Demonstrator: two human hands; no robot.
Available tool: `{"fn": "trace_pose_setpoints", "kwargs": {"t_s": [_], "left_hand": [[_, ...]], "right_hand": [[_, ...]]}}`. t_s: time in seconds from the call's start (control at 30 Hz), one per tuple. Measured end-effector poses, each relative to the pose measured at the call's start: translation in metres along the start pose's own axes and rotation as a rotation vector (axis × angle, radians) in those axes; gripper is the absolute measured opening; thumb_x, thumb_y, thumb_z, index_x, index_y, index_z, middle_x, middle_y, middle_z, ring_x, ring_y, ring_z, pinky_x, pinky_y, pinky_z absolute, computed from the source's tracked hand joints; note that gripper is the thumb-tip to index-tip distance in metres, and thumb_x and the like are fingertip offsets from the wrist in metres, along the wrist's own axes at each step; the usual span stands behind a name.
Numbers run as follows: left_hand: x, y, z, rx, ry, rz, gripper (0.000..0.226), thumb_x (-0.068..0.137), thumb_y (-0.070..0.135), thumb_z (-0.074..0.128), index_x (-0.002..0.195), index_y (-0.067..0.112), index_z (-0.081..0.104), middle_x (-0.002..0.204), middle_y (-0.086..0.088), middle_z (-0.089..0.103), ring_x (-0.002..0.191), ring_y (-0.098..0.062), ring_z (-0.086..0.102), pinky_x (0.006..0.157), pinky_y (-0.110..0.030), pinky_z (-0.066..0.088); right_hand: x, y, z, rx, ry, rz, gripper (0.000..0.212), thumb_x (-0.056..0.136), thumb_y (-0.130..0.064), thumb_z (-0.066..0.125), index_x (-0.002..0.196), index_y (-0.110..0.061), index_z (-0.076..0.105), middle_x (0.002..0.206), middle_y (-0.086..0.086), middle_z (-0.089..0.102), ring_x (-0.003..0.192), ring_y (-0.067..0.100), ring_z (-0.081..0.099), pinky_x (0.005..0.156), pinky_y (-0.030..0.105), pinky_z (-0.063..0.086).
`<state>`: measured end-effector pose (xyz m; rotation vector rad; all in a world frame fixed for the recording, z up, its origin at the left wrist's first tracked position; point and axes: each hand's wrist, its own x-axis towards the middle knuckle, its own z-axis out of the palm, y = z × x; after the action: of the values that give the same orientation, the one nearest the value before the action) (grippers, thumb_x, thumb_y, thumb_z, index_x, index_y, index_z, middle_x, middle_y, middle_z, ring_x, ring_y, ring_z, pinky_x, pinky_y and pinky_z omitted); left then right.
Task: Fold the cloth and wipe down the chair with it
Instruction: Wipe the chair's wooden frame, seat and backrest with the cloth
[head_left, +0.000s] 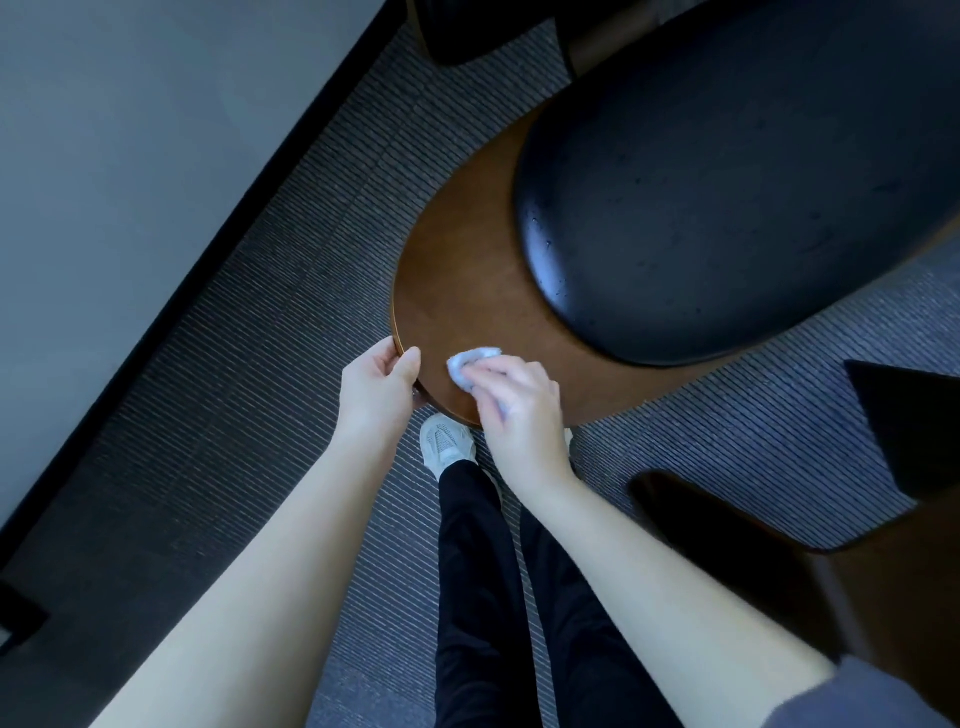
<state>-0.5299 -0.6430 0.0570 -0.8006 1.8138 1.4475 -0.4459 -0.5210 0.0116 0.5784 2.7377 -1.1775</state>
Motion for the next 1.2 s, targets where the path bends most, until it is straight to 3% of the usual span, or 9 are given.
{"fn": "trace_pose_setpoints", "kwargs": {"t_s": [0.07, 0.2, 0.37, 0.43, 0.53, 0.73, 0.87, 1.03, 1.2], "left_hand": [[0.0, 0.0, 0.0, -0.01, -0.003, -0.002, 0.026, 0.102, 0.009, 0.047, 0.097, 0.017, 0.071, 0.092, 0.0, 0.076, 0.087, -0.015, 0.073, 0.068, -0.022, 0.057], [0.003, 0.002, -0.004, -0.043, 0.008, -0.01, 0.032, 0.103, 0.016, 0.046, 0.087, 0.026, 0.072, 0.101, -0.011, 0.074, 0.096, -0.024, 0.071, 0.068, -0.023, 0.057], [0.013, 0.005, -0.009, -0.106, 0.005, -0.034, 0.027, 0.103, 0.019, 0.048, 0.103, 0.021, 0.074, 0.107, -0.014, 0.073, 0.106, -0.031, 0.068, 0.081, -0.036, 0.06], [0.015, 0.006, -0.01, -0.108, 0.005, -0.042, 0.025, 0.102, 0.019, 0.05, 0.103, 0.023, 0.074, 0.107, -0.013, 0.074, 0.104, -0.03, 0.068, 0.075, -0.03, 0.059], [0.016, 0.01, -0.012, -0.108, 0.012, -0.063, 0.021, 0.101, 0.018, 0.053, 0.102, 0.026, 0.072, 0.103, -0.006, 0.076, 0.105, -0.027, 0.069, 0.073, -0.025, 0.058], [0.02, 0.013, -0.016, -0.121, -0.033, -0.06, 0.023, 0.1, 0.014, 0.054, 0.093, 0.025, 0.073, 0.093, -0.003, 0.077, 0.091, -0.02, 0.071, 0.072, -0.027, 0.058], [0.032, 0.018, -0.017, -0.13, -0.008, -0.083, 0.026, 0.098, 0.015, 0.057, 0.085, 0.028, 0.076, 0.09, -0.001, 0.076, 0.087, -0.016, 0.07, 0.073, -0.029, 0.057], [0.058, 0.026, -0.011, -0.118, 0.034, -0.112, 0.012, 0.098, 0.02, 0.059, 0.102, 0.022, 0.07, 0.095, -0.007, 0.074, 0.082, -0.018, 0.068, 0.08, -0.036, 0.057], [0.075, 0.031, -0.008, -0.123, 0.046, -0.135, 0.018, 0.099, 0.02, 0.057, 0.11, 0.018, 0.072, 0.09, 0.001, 0.077, 0.076, -0.012, 0.072, 0.069, -0.028, 0.058]], "right_hand": [[0.01, 0.008, -0.003, -0.019, -0.013, -0.002, 0.021, 0.088, -0.013, 0.062, 0.098, -0.028, 0.074, 0.104, -0.012, 0.067, 0.091, 0.015, 0.055, 0.08, 0.03, 0.032], [0.029, 0.016, -0.001, -0.051, 0.132, 0.357, 0.026, 0.088, -0.007, 0.059, 0.097, -0.025, 0.074, 0.104, -0.007, 0.067, 0.091, 0.027, 0.056, 0.08, 0.036, 0.037], [0.014, -0.034, 0.016, 0.099, -0.02, -0.011, 0.02, 0.088, -0.014, 0.063, 0.097, -0.028, 0.074, 0.103, -0.013, 0.067, 0.089, 0.015, 0.055, 0.08, 0.031, 0.036], [0.031, -0.015, 0.014, 0.067, -0.003, 0.057, 0.021, 0.089, -0.014, 0.063, 0.097, -0.029, 0.074, 0.106, -0.012, 0.067, 0.094, 0.017, 0.056, 0.084, 0.033, 0.035], [0.056, 0.006, 0.01, 0.007, 0.055, 0.33, 0.026, 0.09, -0.01, 0.058, 0.1, -0.027, 0.074, 0.112, -0.01, 0.066, 0.1, 0.021, 0.055, 0.09, 0.041, 0.037], [0.036, -0.032, 0.016, 0.055, -0.047, -0.017, 0.022, 0.087, -0.013, 0.061, 0.094, -0.029, 0.074, 0.1, -0.012, 0.067, 0.09, 0.017, 0.057, 0.079, 0.033, 0.035], [0.086, -0.006, 0.017, -0.054, 0.039, 0.31, 0.027, 0.086, -0.007, 0.056, 0.093, -0.027, 0.075, 0.101, -0.004, 0.064, 0.096, 0.026, 0.056, 0.078, 0.032, 0.028], [0.066, -0.036, 0.026, 0.043, -0.059, -0.04, 0.022, 0.084, -0.012, 0.063, 0.091, -0.03, 0.074, 0.097, -0.011, 0.067, 0.087, 0.017, 0.056, 0.079, 0.034, 0.034], [0.125, -0.011, 0.026, -0.165, -0.013, 0.201, 0.023, 0.09, -0.013, 0.057, 0.09, -0.027, 0.075, 0.094, -0.003, 0.062, 0.089, 0.023, 0.055, 0.079, 0.034, 0.029]]}}
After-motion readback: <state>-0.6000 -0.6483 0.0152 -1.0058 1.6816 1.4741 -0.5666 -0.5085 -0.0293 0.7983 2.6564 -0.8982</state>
